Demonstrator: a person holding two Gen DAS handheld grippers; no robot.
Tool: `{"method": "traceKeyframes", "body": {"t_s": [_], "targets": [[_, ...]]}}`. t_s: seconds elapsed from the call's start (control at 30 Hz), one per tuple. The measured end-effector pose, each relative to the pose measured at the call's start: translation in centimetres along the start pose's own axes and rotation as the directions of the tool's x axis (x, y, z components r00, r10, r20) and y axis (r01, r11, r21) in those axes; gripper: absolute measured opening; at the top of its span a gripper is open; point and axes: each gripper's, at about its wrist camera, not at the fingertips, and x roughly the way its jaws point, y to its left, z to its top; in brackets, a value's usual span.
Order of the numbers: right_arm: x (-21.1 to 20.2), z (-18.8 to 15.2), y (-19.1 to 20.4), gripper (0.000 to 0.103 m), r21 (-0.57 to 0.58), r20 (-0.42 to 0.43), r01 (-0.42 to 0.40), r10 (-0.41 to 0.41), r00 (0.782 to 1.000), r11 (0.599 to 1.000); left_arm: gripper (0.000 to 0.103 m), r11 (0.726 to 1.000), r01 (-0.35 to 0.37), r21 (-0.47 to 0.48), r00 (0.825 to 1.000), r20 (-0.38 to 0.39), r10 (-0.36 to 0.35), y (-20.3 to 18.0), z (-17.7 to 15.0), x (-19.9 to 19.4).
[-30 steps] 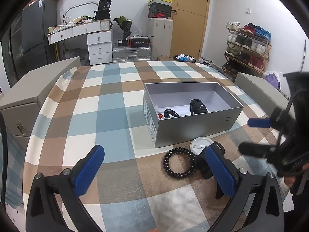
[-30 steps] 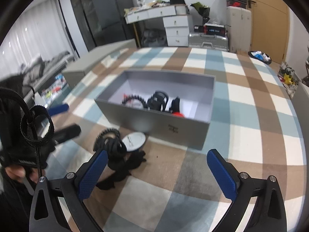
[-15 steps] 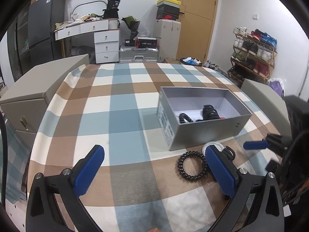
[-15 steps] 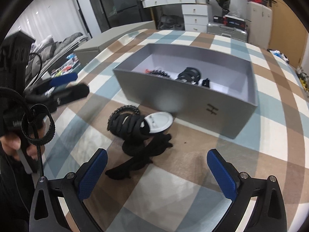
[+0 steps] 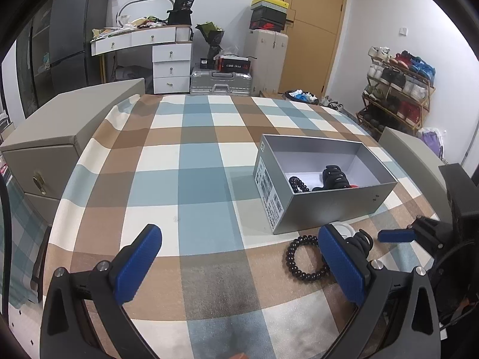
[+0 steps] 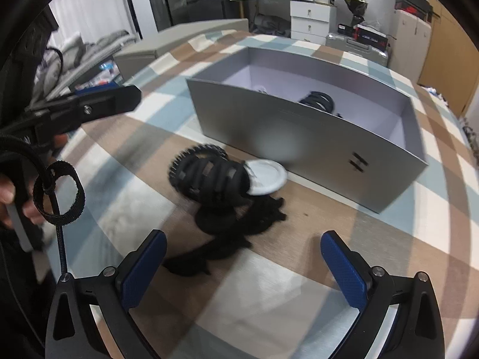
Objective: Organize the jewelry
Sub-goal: 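Withdraw both open grippers from the box toward the remaining items, then grasp the black comb clip with the right gripper while the left grasps a black coiled hair tie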
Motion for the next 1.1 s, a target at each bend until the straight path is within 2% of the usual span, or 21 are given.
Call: {"method": "traceKeyframes", "body": {"t_s": [0.07, 0.23, 0.37, 0.47, 0.6, 0.67, 0.73, 0.8, 0.97, 1.07, 1.1], "targets": [[0.1, -0.2, -0.9, 0.103, 0.008, -0.027, 0.018, -0.018, 0.999, 1.000, 0.102, 1.000, 0.002, 0.002, 1.000, -0.002, -0.002, 0.0, 0.0, 0.0], [-0.6, -0.2, -2.5, 0.103, 0.060, -0.004, 0.016, -0.015, 1.000, 0.998, 0.102, 1.000, 0.004, 0.009, 1.000, -0.007, -0.003, -0.2, -0.2, 0.1], [-0.6, -0.2, -2.1, 0.103, 0.048, 0.002, 0.024, -0.024, 1.000, 0.999, 0.102, 1.000, 0.004, 0.011, 1.000, -0.014, -0.004, -0.3, -0.2, 0.2], [-0.1, -0.1, -2.0, 0.102, 0.037, -0.020, 0.068, -0.068, 0.997, 0.997, 0.102, 1.000, 0.005, 0.013, 1.000, -0.017, -0.005, -0.3, -0.3, 0.2], [-0.4, -0.3, -2.8, 0.101, 0.039, -0.032, 0.088, -0.087, 0.996, 0.995, 0.102, 1.000, 0.008, 0.013, 1.000, -0.016, -0.008, -0.4, -0.3, 0.1], [-0.6, -0.4, -3.4, 0.095, 0.050, -0.030, 0.093, -0.091, 0.995, 0.994, 0.102, 1.000, 0.011, 0.013, 1.000, -0.018, -0.011, -0.4, -0.3, 0.2], [-0.6, -0.4, -3.6, 0.084, 0.058, -0.033, 0.095, -0.093, 0.995, 0.994, 0.102, 1.000, 0.014, 0.014, 1.000, -0.023, -0.014, -0.5, -0.3, 0.2], [-0.7, -0.4, -3.6, 0.079, 0.051, -0.027, 0.095, -0.094, 0.995, 0.994, 0.102, 1.000, 0.017, 0.017, 1.000, -0.026, -0.016, -0.7, -0.4, 0.3], [-1.0, -0.3, -2.6, 0.055, 0.007, -0.004, 0.074, -0.074, 0.997, 0.997, 0.102, 0.999, 0.021, 0.024, 0.999, -0.033, -0.020, -0.9, -0.5, 0.4], [-1.1, -0.3, -2.1, 0.038, -0.022, 0.006, 0.068, -0.067, 0.998, 0.997, 0.102, 0.999, 0.024, 0.032, 0.999, -0.038, -0.023, -1.1, -0.6, 0.5], [-1.1, -0.4, -1.9, 0.024, -0.034, 0.009, 0.057, -0.057, 0.998, 0.998, 0.102, 0.999, 0.025, 0.035, 0.999, -0.040, -0.024, -1.2, -0.6, 0.5]]}}
